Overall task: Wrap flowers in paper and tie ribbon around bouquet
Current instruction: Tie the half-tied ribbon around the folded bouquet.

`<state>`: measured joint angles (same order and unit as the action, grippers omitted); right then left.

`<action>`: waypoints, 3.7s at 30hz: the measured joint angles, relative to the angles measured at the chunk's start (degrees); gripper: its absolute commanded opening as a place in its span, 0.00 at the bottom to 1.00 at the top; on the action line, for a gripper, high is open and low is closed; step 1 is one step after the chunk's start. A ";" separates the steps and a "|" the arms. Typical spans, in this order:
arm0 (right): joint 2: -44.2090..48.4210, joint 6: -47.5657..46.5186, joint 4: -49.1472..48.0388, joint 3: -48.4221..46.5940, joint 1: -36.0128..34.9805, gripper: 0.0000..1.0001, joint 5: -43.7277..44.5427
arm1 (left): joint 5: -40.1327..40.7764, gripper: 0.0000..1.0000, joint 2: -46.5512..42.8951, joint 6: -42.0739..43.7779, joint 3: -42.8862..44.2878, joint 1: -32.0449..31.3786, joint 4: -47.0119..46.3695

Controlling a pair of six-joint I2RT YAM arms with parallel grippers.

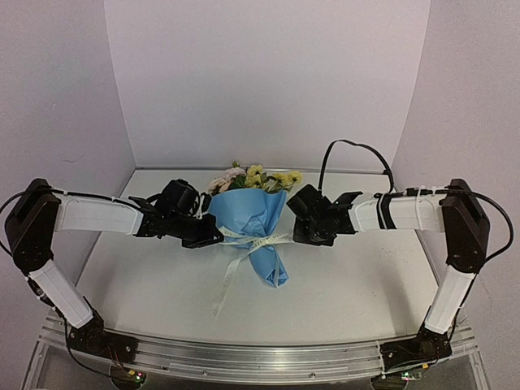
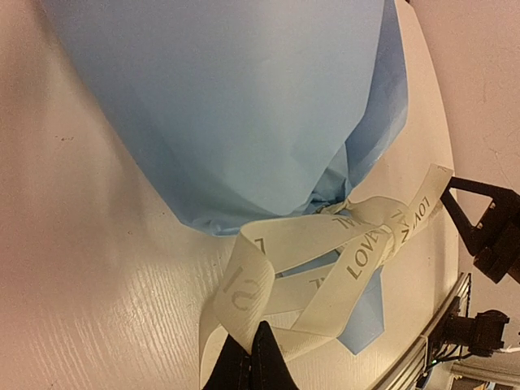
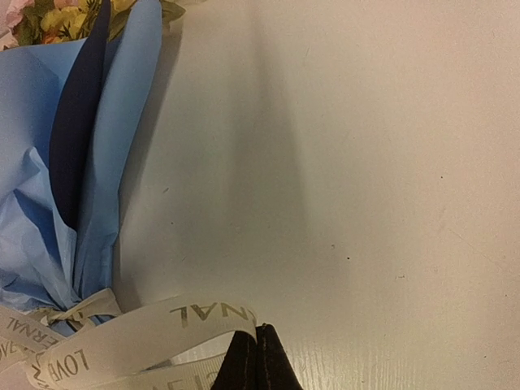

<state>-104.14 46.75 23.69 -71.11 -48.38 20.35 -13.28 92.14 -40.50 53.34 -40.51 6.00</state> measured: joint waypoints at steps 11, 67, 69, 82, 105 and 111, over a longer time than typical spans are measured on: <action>0.00 -0.27 1.10 1.05 -0.02 0.00 -0.01 | -0.04 0.00 -0.27 -0.10 -0.33 0.75 -1.58; 0.00 -3.75 2.92 0.59 -3.48 0.00 1.48 | -2.51 0.46 3.85 9.87 6.84 3.88 4.35; 0.00 -3.86 2.92 0.59 -3.48 0.00 1.49 | -3.65 0.46 5.85 11.20 7.63 3.65 5.50; -1.62 -4.58 2.97 -0.25 -3.48 0.00 1.38 | -6.37 0.50 14.01 15.67 9.73 0.54 7.57; -1.84 -4.76 2.94 -0.80 -3.48 0.00 1.27 | -6.50 0.00 17.36 16.01 10.58 0.65 3.86; -1.85 -4.76 2.95 -0.90 -3.48 0.00 1.38 | -5.98 0.00 14.32 15.02 7.43 0.65 2.96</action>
<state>-105.98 42.00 26.63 -72.01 -51.86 21.74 -19.27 106.47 -25.47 60.77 -39.86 8.96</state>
